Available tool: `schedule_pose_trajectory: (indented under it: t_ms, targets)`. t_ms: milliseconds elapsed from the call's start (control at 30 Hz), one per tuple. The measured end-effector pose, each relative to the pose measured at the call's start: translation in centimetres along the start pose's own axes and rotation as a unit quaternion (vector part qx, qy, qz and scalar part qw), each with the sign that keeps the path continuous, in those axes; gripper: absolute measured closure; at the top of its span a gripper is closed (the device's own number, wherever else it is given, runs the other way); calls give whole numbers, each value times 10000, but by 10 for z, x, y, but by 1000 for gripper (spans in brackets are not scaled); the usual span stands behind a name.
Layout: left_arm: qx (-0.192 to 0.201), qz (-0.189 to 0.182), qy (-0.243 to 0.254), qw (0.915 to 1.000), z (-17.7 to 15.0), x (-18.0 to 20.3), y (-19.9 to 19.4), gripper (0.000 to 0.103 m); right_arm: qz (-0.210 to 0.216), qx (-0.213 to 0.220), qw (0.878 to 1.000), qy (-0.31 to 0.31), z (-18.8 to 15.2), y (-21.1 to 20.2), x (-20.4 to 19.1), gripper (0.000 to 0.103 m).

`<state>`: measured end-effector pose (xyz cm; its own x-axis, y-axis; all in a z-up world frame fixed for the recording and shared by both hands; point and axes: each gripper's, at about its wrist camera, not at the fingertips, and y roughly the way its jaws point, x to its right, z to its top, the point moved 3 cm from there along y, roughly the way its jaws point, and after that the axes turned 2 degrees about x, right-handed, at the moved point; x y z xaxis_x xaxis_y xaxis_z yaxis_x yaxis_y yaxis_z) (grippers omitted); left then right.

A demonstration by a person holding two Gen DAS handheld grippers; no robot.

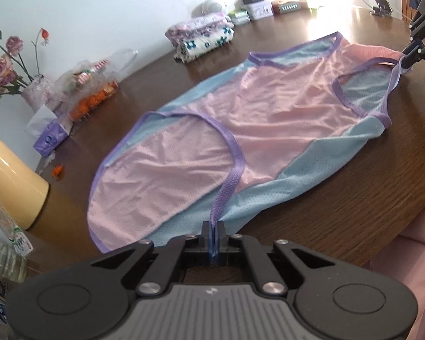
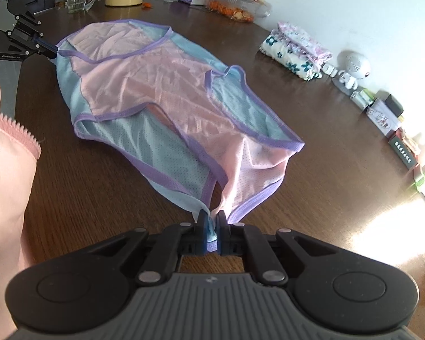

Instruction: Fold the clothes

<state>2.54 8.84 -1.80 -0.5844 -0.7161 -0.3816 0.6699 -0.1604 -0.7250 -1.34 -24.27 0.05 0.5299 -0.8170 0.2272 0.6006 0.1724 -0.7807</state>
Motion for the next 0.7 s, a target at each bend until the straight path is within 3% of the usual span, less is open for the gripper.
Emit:
schedule_pose_trajectory:
  t_ms: [100,300,367,500,567,700]
  targets:
    - [-16,-46,53,10000,-2,2,0,101,35,-23,10000,39,-1,2,-1,98]
    - [-46,-103,448,9989,-7,15,-9,81,48,-1,10000,76,-2,1,0,94]
    - [-27,-71,477,9988,-7,16,-11,75,-47,39,9999,96,-3,-3,1,83]
    - [-67,-1,534,9986,-9,13,-8,75,-41,354,9993,60,6,-24,-2,75]
    - [-68,-16,580,9983,-10,12,-6,75,151,533,9985,-46,13,-32,-9,68]
    - [60,-86,689,9976,-11,12,-6,76,933,778,9916,-437,35,-27,-37,67]
